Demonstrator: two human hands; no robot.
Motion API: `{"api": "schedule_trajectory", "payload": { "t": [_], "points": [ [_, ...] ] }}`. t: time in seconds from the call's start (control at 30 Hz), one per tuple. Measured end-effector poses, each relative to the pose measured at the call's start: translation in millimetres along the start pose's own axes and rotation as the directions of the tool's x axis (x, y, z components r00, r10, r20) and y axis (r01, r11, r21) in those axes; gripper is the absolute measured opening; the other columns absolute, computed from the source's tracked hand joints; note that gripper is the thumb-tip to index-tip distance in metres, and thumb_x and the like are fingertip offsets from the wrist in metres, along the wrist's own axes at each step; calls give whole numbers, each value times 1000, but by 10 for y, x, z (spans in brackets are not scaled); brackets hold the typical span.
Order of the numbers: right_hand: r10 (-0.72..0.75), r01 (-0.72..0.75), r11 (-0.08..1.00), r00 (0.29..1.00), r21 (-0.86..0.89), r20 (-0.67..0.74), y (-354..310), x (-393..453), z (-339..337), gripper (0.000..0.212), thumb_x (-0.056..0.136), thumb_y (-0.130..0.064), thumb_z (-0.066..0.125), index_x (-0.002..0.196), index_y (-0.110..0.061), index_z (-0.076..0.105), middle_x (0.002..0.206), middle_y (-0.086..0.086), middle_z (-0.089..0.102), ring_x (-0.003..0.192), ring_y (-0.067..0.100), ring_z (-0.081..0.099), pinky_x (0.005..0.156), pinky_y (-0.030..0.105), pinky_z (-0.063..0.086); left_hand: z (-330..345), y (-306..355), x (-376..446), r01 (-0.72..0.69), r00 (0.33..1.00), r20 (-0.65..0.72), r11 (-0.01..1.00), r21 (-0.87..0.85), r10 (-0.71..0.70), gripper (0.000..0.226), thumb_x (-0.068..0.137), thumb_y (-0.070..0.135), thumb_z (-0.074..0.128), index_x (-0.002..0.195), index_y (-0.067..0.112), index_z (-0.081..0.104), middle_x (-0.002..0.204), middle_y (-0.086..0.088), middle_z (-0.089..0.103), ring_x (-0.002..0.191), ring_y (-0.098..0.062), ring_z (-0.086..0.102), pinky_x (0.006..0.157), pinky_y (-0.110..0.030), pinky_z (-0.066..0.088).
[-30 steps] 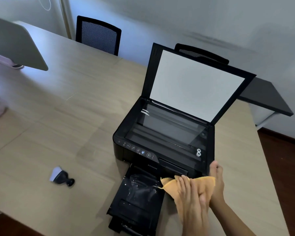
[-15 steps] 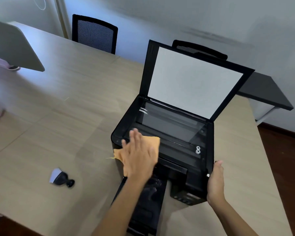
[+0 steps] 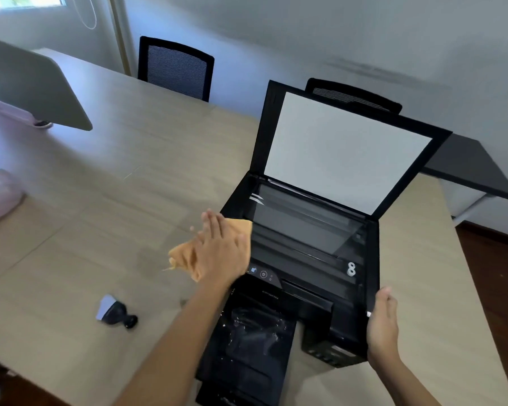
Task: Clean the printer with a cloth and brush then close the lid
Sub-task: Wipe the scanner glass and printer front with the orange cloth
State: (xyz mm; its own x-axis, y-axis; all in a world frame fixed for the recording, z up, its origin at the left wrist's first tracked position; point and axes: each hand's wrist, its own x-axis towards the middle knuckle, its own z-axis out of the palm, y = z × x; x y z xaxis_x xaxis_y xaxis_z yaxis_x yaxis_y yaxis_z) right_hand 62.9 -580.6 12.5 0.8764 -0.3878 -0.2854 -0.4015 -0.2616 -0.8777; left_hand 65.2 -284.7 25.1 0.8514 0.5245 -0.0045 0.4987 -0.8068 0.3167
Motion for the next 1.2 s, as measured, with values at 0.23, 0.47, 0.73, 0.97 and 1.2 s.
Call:
{"api": "schedule_trajectory", "payload": {
  "t": [0.23,0.47,0.73,0.97,1.2],
  "points": [
    [-22,22,999,1000,23,-13,-31,-27,-2,61,90,-68,24,134,-27,39,133,8,52,119,32,48,103,47,37,-94,-204,321,248,964,52,805,-538,-263,56,100,39,26,108,-3,63,113,-28,65,105,-41,60,89,-44,45],
    [-23,23,999,1000,28,-5,-94,-106,-10,60,93,-64,24,135,-23,38,124,10,54,109,32,50,95,42,36,33,-230,-66,432,811,459,-157,-888,-362,72,95,57,29,60,-1,52,33,-13,51,32,-24,55,45,-27,53],
    [-17,19,999,999,32,-33,-93,-60,24,62,92,-64,23,136,-23,38,136,10,51,121,33,48,104,44,36,252,-390,-183,762,500,861,-519,-388,90,47,63,68,61,53,26,43,27,11,40,20,-2,34,26,-6,26],
    [43,-8,981,983,194,-177,-142,-162,-56,49,101,-43,22,129,-9,45,117,9,49,102,23,43,89,33,30,-198,-114,-468,474,662,742,-708,-523,-106,41,98,34,34,74,14,60,78,-4,66,76,-21,62,90,-44,50],
    [-655,655,756,755,-14,-32,-308,-1161,398,23,90,-11,58,112,-20,61,115,-3,62,112,12,55,98,30,43,-588,-544,-619,30,946,29,1,-1000,-323,14,89,3,62,81,14,62,78,-6,59,60,3,57,64,-12,52]
  ]
}}
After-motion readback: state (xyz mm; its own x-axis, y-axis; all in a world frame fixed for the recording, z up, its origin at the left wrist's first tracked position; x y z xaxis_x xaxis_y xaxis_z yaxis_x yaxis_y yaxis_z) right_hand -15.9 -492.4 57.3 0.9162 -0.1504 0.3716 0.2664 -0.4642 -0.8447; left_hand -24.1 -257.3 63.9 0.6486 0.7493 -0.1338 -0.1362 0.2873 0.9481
